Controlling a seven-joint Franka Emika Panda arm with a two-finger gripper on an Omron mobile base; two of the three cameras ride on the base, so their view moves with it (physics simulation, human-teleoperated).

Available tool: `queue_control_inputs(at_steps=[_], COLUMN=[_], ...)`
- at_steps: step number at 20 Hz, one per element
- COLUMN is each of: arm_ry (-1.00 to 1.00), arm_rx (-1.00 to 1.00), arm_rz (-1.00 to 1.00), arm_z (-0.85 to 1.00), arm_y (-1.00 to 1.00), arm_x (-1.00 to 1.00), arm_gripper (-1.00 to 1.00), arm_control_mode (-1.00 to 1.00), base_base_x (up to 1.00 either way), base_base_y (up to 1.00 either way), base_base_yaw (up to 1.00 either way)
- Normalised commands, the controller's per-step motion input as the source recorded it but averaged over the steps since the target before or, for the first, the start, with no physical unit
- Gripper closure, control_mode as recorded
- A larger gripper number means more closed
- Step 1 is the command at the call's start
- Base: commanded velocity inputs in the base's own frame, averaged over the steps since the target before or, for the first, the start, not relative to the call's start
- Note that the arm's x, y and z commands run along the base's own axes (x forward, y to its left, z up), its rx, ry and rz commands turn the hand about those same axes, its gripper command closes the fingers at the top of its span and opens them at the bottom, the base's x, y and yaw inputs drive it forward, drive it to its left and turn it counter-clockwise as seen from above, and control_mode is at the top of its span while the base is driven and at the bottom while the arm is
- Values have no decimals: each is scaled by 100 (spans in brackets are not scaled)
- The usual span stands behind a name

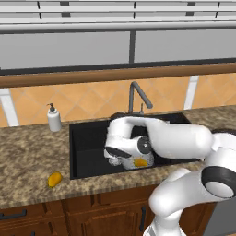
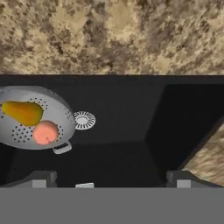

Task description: Put the colander in the sink, put the mango, peach, pear in the colander, and turn on the sink faucet and pour water over the colander.

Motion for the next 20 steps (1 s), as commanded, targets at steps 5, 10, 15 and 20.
queue_control_inputs(at_steps=[5,10,15,20], arm_ry=[-26,-94,-74,-53], arm_rx=[0,2,0,3], arm_rz=[13,9,17,18], arm_z=[83,28,29,47], arm_y=[3,0,0,0], arm_x=[-49,-100,-87,-48], arm_gripper=[-100,-100,-100,-100], arm_control_mode=[-100,-100,-100,-100], base_base_x=[0,0,0,0], base_base_y=[0,0,0,0], base_base_yaw=[0,0,0,0])
